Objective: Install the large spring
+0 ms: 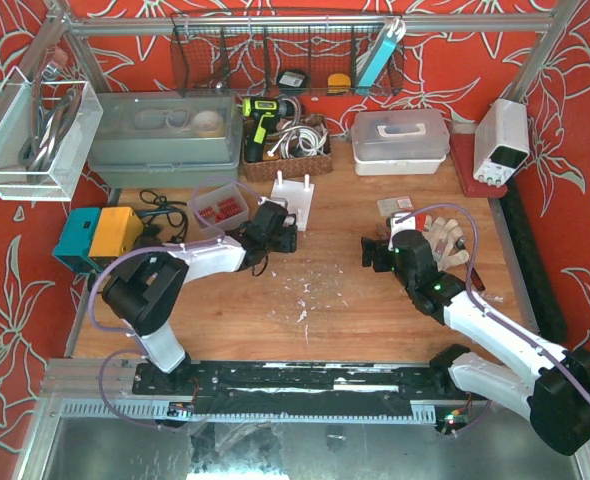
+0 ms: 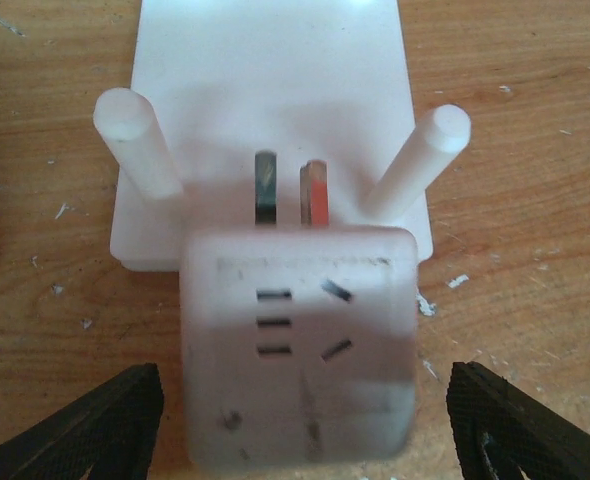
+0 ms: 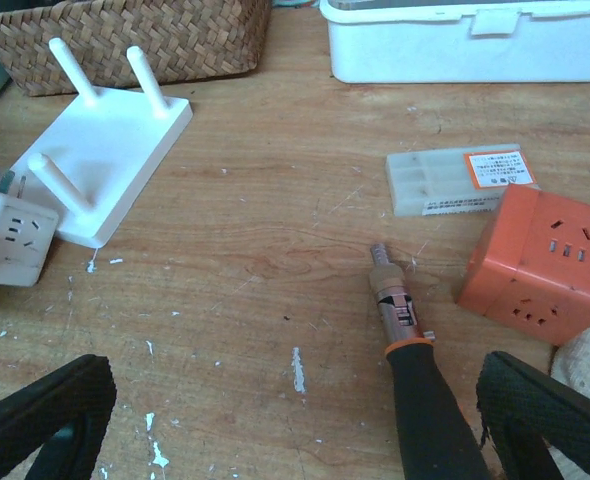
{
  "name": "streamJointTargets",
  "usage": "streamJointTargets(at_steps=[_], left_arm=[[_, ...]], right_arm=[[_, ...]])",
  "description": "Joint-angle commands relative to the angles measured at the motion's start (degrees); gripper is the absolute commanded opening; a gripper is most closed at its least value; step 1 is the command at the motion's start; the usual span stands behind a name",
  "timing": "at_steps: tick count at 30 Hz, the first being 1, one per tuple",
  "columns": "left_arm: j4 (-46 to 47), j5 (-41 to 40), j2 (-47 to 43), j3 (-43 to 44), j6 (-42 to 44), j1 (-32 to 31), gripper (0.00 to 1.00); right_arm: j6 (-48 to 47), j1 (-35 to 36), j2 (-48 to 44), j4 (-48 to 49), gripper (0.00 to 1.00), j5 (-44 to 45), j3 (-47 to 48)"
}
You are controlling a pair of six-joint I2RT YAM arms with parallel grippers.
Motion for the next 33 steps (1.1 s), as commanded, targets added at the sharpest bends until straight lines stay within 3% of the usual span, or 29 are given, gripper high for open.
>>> streamJointTargets(at_steps=[1,9,22,27,33], left_arm=[[0.08,-2.67,2.33,1.89,0.37,0.28,0.78],[0.54,-3.27,4.12,3.0,1.28,0.28,0.78],[0.31,-1.64,6.88,3.57,2.69,0.28,0.69],[-1.61,-3.89,3.82,1.48,2.37,0.28,0.54],[-3.67,-7.65,-6.16,-6.67,-3.55,0.37,0.35]], right_arm=[[-0.61,0.37,-0.01,1.28,0.99,-0.18,-0.35],[-0.64,0.34,-0.09,1.33,0.99,-0.07,-0.38],[-0.8,0.37,-0.39,1.23,0.99,0.66,-0.43],[-0.89,0.37,-0.68,1.31,0.99,0.76,-0.58],[-0.8,0.41,-0.34,1.34,0.99,0.6,-0.49]])
